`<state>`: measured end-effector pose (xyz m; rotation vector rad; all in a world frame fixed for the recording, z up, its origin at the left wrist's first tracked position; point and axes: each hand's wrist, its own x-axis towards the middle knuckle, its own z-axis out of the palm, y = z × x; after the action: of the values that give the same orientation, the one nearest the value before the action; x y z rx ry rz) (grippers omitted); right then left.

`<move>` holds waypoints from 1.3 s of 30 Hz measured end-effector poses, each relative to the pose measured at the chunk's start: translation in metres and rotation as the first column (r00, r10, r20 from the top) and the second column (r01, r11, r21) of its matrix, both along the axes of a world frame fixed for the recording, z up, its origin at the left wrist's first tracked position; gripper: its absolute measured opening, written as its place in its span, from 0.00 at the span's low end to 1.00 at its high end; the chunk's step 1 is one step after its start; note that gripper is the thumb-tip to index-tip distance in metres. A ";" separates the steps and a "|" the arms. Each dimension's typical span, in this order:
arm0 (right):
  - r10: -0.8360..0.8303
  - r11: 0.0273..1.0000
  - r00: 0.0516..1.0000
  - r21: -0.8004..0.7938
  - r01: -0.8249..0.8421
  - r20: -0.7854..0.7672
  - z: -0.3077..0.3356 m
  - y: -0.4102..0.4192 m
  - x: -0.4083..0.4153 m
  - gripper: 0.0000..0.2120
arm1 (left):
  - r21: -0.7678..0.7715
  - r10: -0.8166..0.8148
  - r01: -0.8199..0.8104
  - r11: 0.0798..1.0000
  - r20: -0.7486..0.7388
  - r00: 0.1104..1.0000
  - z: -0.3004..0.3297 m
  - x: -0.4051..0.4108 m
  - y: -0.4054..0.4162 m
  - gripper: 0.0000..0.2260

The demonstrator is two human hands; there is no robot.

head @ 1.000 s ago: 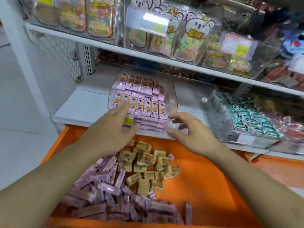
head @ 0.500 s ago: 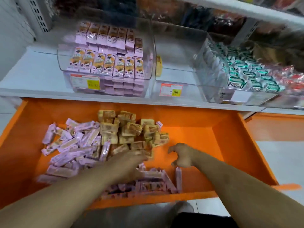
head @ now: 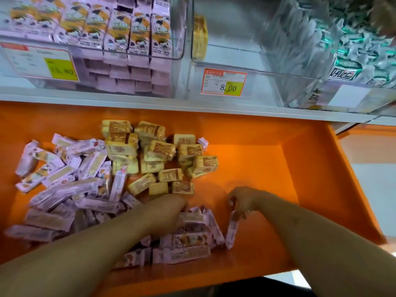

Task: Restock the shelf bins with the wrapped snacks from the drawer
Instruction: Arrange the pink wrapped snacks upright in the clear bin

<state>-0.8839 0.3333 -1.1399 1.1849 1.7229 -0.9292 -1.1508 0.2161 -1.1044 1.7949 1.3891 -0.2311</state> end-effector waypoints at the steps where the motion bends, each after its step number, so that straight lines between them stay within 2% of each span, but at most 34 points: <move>1: 0.008 1.000 1.000 0.008 -0.008 -0.002 0.004 -0.001 -0.002 0.15 | -0.015 0.048 -0.048 0.999 0.024 0.999 0.004 -0.002 0.001 0.09; 4: -0.021 0.998 1.000 0.052 0.022 -0.018 0.027 -0.002 -0.014 0.10 | -0.047 0.191 -0.188 0.981 0.070 0.979 0.027 -0.012 0.003 0.09; 6: -0.043 0.989 0.997 0.142 0.051 -0.062 0.053 0.002 -0.022 0.07 | -0.049 0.279 -0.275 0.960 0.113 0.954 0.046 -0.021 0.004 0.08; 10: -0.066 0.968 0.968 0.221 0.121 -0.242 0.130 0.008 -0.044 0.07 | -0.108 0.490 -0.479 0.871 0.241 0.838 0.093 -0.037 0.006 0.07; 13: -0.081 0.937 0.923 0.287 0.199 -0.375 0.194 0.002 -0.061 0.08 | -0.055 0.561 -0.580 0.813 0.342 0.754 0.140 -0.048 0.005 0.12; 15: -0.065 0.916 0.888 0.326 0.234 -0.455 0.238 -0.004 -0.075 0.08 | 0.003 0.577 -0.627 0.779 0.390 0.718 0.175 -0.060 -0.002 0.11; 17: -0.057 0.897 0.829 0.336 0.287 -0.556 0.277 -0.014 -0.086 0.10 | 0.028 0.600 -0.681 0.732 0.445 0.664 0.205 -0.073 -0.013 0.06; 19: -0.077 0.874 0.737 0.311 0.374 -0.671 0.308 -0.031 -0.093 0.14 | 0.002 0.635 -0.741 0.672 0.513 0.577 0.227 -0.085 -0.022 0.07; 22: -0.100 0.865 0.634 0.247 0.436 -0.767 0.332 -0.058 -0.101 0.16 | -0.142 0.675 -0.782 0.606 0.613 0.411 0.248 -0.096 -0.038 0.07; 24: -0.117 0.867 0.583 0.204 0.455 -0.804 0.338 -0.069 -0.109 0.18 | -0.213 0.678 -0.775 0.596 0.651 0.342 0.255 -0.100 -0.044 0.10; 26: -0.138 0.864 0.538 0.164 0.476 -0.831 0.339 -0.075 -0.118 0.18 | -0.212 0.670 -0.776 0.594 0.664 0.332 0.256 -0.101 -0.046 0.12; 29: -0.163 0.853 0.501 0.133 0.504 -0.850 0.339 -0.077 -0.131 0.20 | -0.216 0.663 -0.774 0.595 0.676 0.321 0.256 -0.101 -0.042 0.10; 34: -0.176 0.825 0.465 0.127 0.551 -0.868 0.336 -0.067 -0.148 0.23 | -0.196 0.646 -0.740 0.644 0.657 0.389 0.260 -0.096 -0.032 0.10; 39: -0.176 0.792 0.419 0.125 0.598 -0.891 0.332 -0.049 -0.159 0.24 | -0.166 0.648 -0.751 0.639 0.642 0.410 0.269 -0.099 -0.017 0.11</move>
<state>-1.0433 0.2841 -0.8081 1.6388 2.5987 -1.7079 -1.2495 0.1987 -0.8354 1.0268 1.4922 0.9241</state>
